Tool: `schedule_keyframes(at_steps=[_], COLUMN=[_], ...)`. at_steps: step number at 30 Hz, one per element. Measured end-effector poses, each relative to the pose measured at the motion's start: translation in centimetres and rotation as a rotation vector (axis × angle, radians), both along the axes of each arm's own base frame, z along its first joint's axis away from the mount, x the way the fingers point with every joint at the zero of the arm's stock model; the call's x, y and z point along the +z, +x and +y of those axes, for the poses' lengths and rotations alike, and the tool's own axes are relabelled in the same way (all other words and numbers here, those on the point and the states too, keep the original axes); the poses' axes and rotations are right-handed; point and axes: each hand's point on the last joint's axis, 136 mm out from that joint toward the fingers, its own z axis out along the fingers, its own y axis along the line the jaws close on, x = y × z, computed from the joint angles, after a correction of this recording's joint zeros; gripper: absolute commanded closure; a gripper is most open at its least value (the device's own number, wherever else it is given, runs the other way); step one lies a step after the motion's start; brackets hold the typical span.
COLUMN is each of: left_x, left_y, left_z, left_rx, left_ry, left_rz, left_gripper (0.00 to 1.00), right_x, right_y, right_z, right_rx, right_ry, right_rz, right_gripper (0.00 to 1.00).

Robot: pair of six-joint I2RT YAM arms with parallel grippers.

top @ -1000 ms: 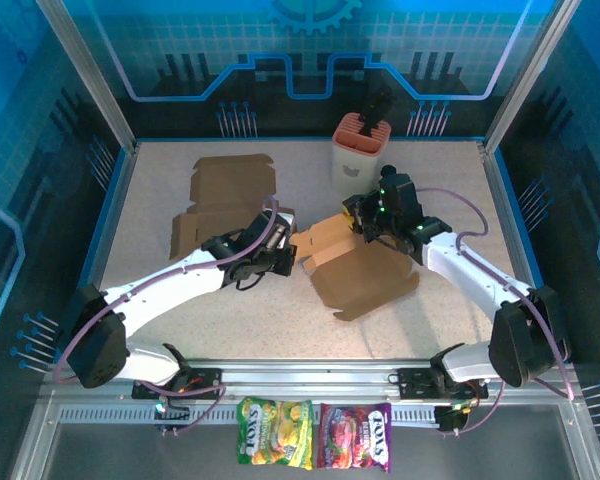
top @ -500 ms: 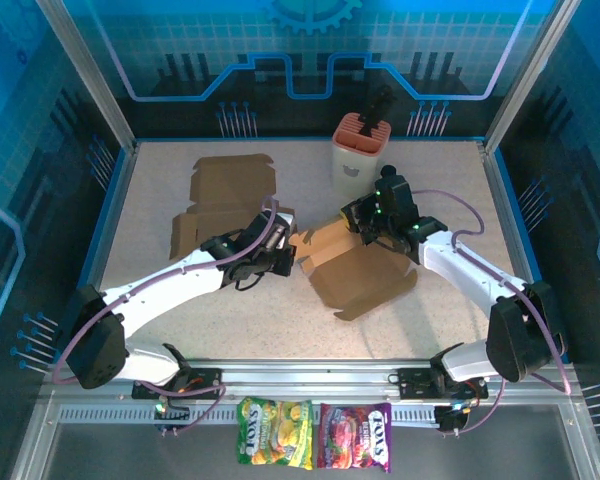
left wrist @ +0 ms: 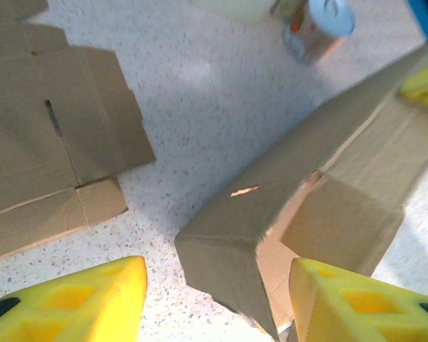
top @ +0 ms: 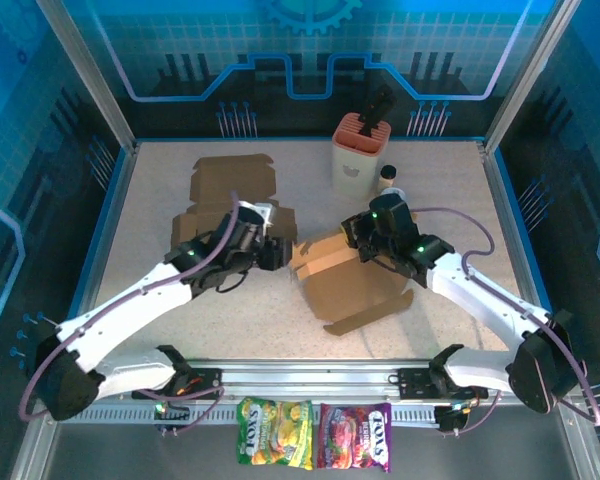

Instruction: Fold the paper box

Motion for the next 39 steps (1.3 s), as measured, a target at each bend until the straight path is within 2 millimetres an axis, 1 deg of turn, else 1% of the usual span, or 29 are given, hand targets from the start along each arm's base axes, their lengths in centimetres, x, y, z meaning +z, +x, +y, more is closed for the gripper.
schedule_keyframes(at_steps=[2, 4, 6, 8, 11, 16, 19, 22, 27, 32, 35, 39], left_x=[0.8, 0.5, -0.9, -2.2, -4.2, -7.9, -10.1, -11.7, -12.9, -14.3, -14.3, -13.4], left_y=[0.4, 0.9, 1.1, 0.8, 0.2, -0.5, -1.2, -1.3, -0.1, 0.1, 0.3, 0.8], left_z=[1.1, 2.2, 3.3, 3.6, 3.5, 2.4, 1.9, 1.3, 0.0, -1.8, -2.7, -4.1], left_rx=[0.031, 0.067, 0.093, 0.096, 0.075, -0.022, -0.097, -0.152, -0.204, -0.262, -0.286, -0.324], left_ry=[-0.037, -0.061, -0.06, -0.053, -0.042, -0.027, -0.019, -0.012, -0.007, 0.01, 0.005, -0.011], left_rz=[-0.004, 0.015, 0.053, 0.086, 0.138, 0.177, 0.176, 0.164, 0.128, 0.116, 0.093, 0.038], left_gripper=[0.5, 0.54, 0.56, 0.58, 0.59, 0.63, 0.62, 0.6, 0.59, 0.59, 0.59, 0.57], right_x=[-1.7, -3.7, -3.8, -4.0, -4.2, -4.2, -4.2, -4.2, -4.1, -4.0, -4.0, -3.9], right_y=[0.9, 2.0, 3.0, 3.1, 3.1, 2.7, 2.7, 2.7, 2.6, 2.6, 2.6, 2.6], right_z=[-0.4, -0.7, -0.6, -0.5, -0.3, -0.5, -0.7, -0.9, -0.7, -0.6, -0.6, -0.6], right_rx=[-0.008, 0.0, 0.019, 0.04, 0.068, 0.108, 0.128, 0.141, 0.164, 0.168, 0.168, 0.168], right_ry=[-0.008, -0.018, -0.003, 0.008, 0.023, 0.021, 0.015, 0.017, 0.034, 0.038, 0.038, 0.039], right_rz=[0.007, 0.019, -0.023, -0.051, -0.09, -0.129, -0.146, -0.166, -0.191, -0.198, -0.198, -0.198], right_gripper=[1.0, 1.0, 1.0, 1.0, 1.0, 1.0, 1.0, 1.0, 1.0, 1.0, 1.0, 1.0])
